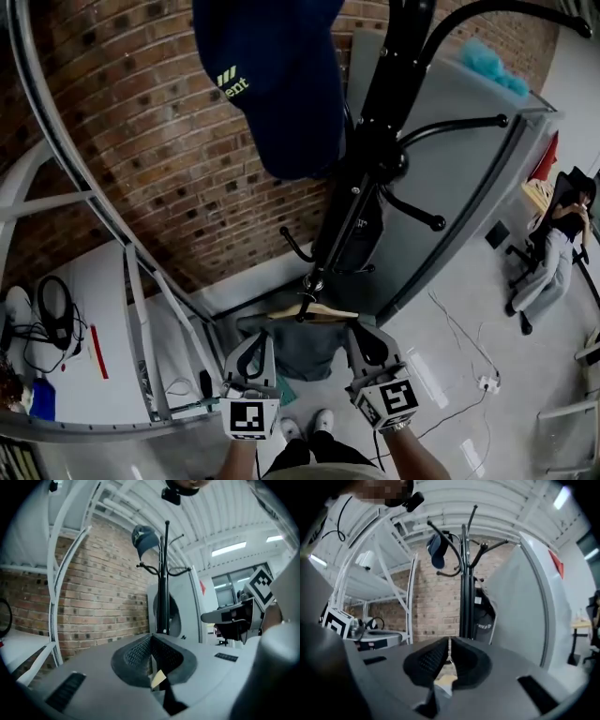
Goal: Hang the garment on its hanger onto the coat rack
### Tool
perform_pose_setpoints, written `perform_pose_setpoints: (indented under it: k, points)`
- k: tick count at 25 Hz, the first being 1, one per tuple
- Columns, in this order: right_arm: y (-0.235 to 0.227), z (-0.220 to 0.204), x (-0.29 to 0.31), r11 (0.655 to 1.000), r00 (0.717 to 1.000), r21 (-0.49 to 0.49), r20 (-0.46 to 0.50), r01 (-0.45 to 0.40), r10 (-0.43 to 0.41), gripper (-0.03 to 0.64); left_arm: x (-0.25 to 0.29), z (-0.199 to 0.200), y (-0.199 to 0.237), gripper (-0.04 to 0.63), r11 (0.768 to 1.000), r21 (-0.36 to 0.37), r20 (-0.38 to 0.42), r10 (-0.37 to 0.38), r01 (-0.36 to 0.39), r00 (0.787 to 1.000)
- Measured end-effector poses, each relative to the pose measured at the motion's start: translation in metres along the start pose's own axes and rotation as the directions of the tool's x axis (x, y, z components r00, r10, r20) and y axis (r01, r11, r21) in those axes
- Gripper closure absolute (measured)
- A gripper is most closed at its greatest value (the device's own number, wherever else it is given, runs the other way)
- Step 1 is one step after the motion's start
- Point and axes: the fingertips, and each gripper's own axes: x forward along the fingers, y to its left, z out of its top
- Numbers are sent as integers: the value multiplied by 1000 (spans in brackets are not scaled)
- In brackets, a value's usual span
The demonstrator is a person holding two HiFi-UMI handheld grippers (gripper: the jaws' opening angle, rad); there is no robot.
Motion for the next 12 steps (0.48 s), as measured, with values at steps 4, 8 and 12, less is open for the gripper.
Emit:
perform_pose_setpoints:
  k: [4,8,12]
  points:
    - [15,48,-18,999,995,14,87,-50,49,584,-19,53,-5,592,1000,-11,71,-14,15,997]
    - [30,85,-36,996,981,-47,172,-81,88,584,-35,87,-20,592,998,56,121,-40,33,992]
    - [41,99,-42,991,971,-67,200,-118,129,584,-46,96,-30,592,999,5,134,-52,51,990]
